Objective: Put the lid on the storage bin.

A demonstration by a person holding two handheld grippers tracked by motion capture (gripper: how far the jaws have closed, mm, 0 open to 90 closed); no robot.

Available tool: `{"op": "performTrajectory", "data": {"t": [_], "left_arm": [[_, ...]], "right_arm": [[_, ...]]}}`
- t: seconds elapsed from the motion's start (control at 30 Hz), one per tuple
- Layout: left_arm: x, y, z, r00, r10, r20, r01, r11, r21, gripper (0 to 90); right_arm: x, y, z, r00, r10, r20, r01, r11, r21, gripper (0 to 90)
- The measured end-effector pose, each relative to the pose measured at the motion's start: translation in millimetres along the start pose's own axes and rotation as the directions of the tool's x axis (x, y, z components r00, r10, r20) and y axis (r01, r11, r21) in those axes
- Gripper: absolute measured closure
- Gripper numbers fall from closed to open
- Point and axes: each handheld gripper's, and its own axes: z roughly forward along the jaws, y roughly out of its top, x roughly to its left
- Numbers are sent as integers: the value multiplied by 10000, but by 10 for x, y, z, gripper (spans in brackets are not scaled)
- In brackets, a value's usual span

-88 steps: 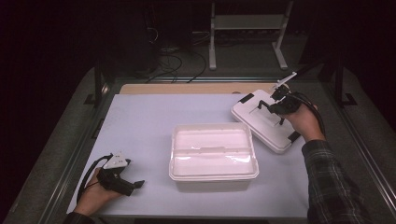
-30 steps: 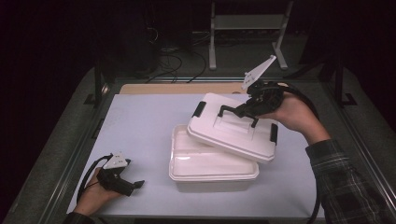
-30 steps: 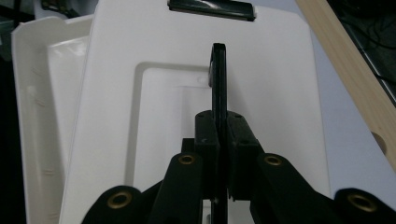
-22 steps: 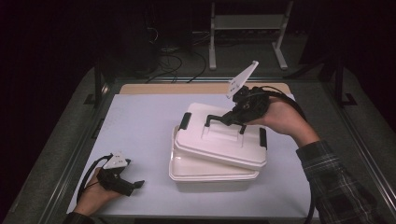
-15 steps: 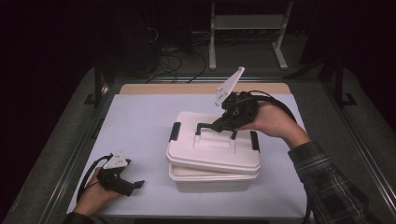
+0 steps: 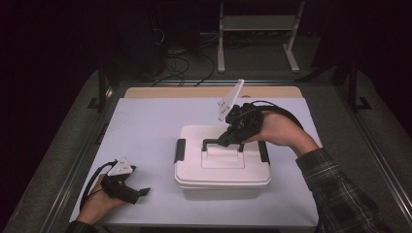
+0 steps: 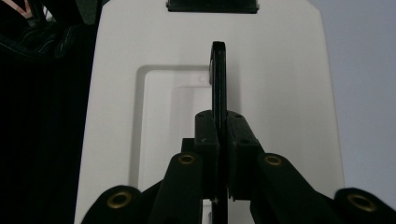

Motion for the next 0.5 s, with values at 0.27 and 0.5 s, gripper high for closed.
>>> {"op": "performTrajectory", "data": {"t": [0.27,0.5], "left_arm": [[0,0,0,10000,-2,-3,2,10000,0,0],[1,0,0,10000,-4,5,4,10000,2,0]], "right_arm": [[-16,18,110,9999,-9,-128,9,10000,-46,843],[-12,-47,104,9995,258,166,-249,9982,-537,662]]}}
